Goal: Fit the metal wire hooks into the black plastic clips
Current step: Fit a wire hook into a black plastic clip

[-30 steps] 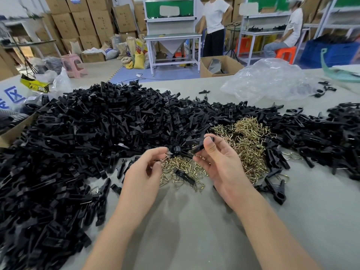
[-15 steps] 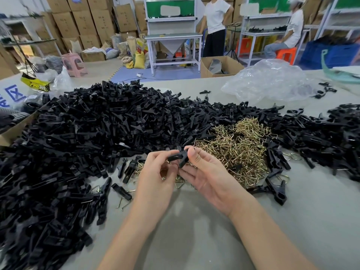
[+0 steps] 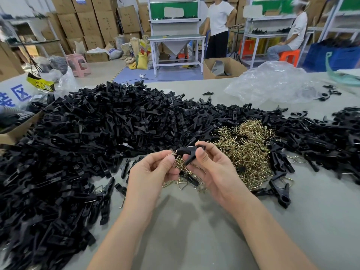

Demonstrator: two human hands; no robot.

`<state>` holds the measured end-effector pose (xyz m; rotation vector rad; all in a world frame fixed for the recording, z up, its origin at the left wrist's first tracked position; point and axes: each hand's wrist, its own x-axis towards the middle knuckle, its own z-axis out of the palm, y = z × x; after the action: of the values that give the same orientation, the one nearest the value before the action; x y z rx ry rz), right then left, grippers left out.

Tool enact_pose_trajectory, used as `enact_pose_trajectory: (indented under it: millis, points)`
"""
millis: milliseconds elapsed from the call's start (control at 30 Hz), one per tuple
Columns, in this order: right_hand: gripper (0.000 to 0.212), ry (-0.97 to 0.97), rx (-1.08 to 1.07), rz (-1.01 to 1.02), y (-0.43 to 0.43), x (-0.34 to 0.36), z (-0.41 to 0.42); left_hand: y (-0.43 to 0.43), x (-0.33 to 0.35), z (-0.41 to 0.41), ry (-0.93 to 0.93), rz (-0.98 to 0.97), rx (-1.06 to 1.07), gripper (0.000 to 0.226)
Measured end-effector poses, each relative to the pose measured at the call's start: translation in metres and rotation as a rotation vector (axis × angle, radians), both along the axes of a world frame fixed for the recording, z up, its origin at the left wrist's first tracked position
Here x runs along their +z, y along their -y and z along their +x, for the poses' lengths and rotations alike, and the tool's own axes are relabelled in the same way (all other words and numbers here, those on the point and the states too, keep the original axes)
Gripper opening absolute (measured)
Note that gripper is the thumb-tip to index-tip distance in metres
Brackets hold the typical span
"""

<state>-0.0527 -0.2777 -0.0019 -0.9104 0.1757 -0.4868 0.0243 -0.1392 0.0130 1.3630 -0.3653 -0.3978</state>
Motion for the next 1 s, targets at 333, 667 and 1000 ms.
enact_pose_trajectory:
  millis: [333,667,1000]
  points:
    - [0.018,0.023,-0.018,-0.198,-0.003,-0.001,-0.001,-0.002,-0.003,0.005,-0.158,0.007,-0.262,0.023]
    - [0.033,-0.222,-0.15,-0.739,-0.007,-0.001,-0.005,0.01,-0.013,-0.005,-0.334,-0.001,-0.234,0.032]
    - [0.02,-0.209,-0.247,-1.364,-0.023,-0.015,0.001,0.018,-0.011,-0.019,-0.302,-0.007,-0.201,0.053]
